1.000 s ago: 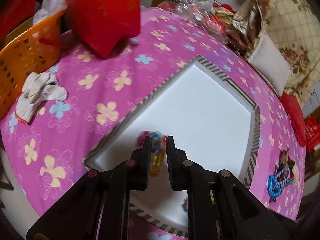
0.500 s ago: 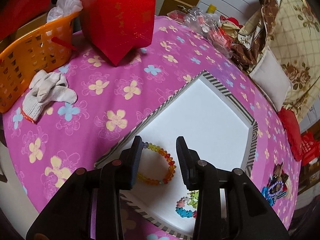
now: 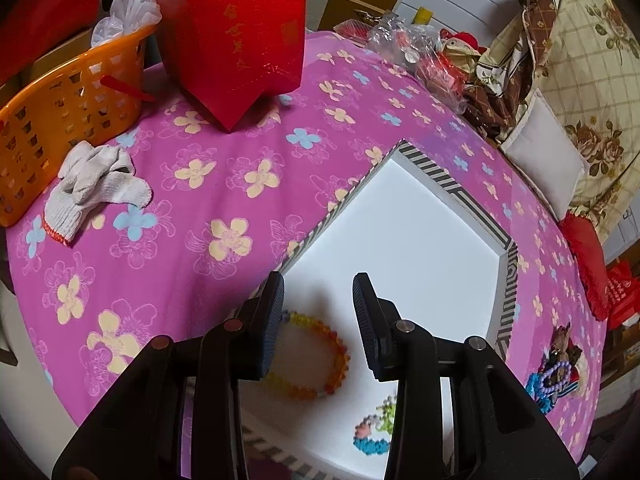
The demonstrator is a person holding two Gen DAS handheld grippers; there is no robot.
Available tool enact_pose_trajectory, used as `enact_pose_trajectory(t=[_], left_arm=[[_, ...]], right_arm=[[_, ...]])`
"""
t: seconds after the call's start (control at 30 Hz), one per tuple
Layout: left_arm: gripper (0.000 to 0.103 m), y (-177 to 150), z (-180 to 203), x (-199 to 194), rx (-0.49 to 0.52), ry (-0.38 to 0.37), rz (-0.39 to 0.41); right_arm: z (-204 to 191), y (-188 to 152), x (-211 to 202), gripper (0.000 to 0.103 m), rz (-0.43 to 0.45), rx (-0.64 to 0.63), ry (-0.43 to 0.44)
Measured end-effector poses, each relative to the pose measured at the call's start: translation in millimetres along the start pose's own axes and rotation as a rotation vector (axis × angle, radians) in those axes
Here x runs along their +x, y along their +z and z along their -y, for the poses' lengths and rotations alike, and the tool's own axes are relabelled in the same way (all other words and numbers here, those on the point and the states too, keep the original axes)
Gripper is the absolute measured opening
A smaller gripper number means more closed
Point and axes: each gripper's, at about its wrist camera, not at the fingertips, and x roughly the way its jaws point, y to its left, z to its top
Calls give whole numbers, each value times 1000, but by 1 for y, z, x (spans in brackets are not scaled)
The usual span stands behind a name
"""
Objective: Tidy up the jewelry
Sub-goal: 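Open the right tool to drop the flower bracelet into the tray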
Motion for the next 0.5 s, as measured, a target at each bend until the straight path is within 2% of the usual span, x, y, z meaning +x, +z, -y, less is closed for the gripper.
enact_pose_trajectory(t=[0.23,0.37,0.43,0.5], left_arm=[[39,-4,7,6,19,9,-10],[39,-8,21,5,56,-8,-5],[39,-12,30,2,75,-30,2],[42,-16,41,-2,103,-66,10]], right_arm=[[5,-20,-9,42,1,22,24],[19,-30,-19,45,49,50,118],[34,-39,-29,52,89,87,142],[57,-51,-39,66,129,121,134]])
